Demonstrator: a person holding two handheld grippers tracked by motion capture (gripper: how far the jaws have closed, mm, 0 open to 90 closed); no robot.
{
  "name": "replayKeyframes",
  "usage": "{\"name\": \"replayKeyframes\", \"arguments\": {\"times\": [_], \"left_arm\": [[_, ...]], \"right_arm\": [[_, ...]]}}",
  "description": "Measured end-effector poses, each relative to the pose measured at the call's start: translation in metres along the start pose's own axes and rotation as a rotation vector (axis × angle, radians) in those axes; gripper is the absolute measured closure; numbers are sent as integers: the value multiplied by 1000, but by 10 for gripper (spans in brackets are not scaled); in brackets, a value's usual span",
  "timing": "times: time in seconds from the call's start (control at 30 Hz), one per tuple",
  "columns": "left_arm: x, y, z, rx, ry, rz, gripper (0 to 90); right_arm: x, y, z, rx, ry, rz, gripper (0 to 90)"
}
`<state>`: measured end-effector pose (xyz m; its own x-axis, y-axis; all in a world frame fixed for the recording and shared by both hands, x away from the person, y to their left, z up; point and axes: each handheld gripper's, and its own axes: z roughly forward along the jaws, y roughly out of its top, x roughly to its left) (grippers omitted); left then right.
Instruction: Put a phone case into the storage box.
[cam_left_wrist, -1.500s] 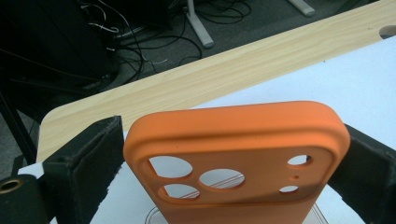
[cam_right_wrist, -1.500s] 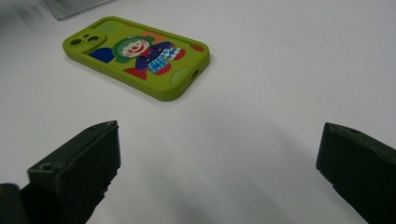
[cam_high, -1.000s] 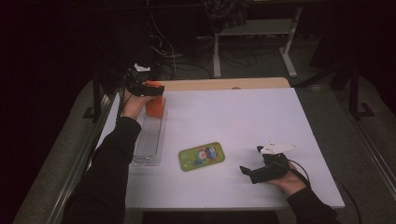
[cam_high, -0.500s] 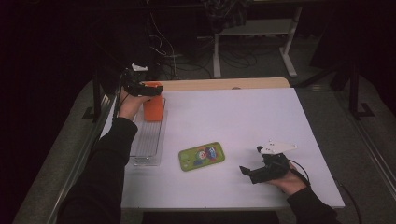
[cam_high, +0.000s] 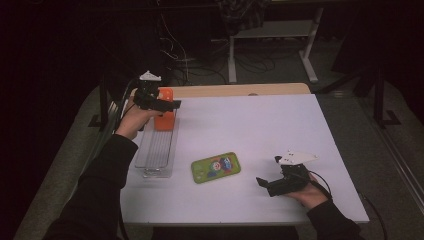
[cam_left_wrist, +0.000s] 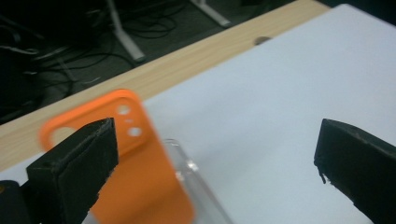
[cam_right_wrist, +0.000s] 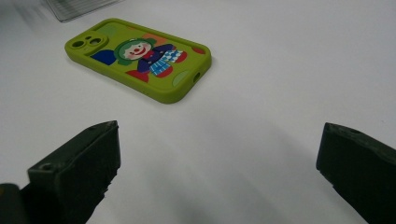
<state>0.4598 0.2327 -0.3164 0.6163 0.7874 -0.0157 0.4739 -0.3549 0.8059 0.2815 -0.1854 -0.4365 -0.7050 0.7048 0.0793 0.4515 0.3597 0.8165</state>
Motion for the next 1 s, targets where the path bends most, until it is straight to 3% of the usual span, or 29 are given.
{"name": "replayKeyframes", "arguments": {"times": [0.27,0.47,0.63,1.0], "left_arm": [[-30,-6,-10,6,-79,67,0],[-55,-14,-16,-10,-145,69,0],[-78,-22,-18,-11,-193,94,0],[-120,-44,-8,1,-271,119,0]], "right_arm": [[0,1,0,-3,2,6,0],[0,1,0,-9,3,1,0],[0,1,0,-8,4,3,0],[-1,2,0,-14,9,2,0]]}}
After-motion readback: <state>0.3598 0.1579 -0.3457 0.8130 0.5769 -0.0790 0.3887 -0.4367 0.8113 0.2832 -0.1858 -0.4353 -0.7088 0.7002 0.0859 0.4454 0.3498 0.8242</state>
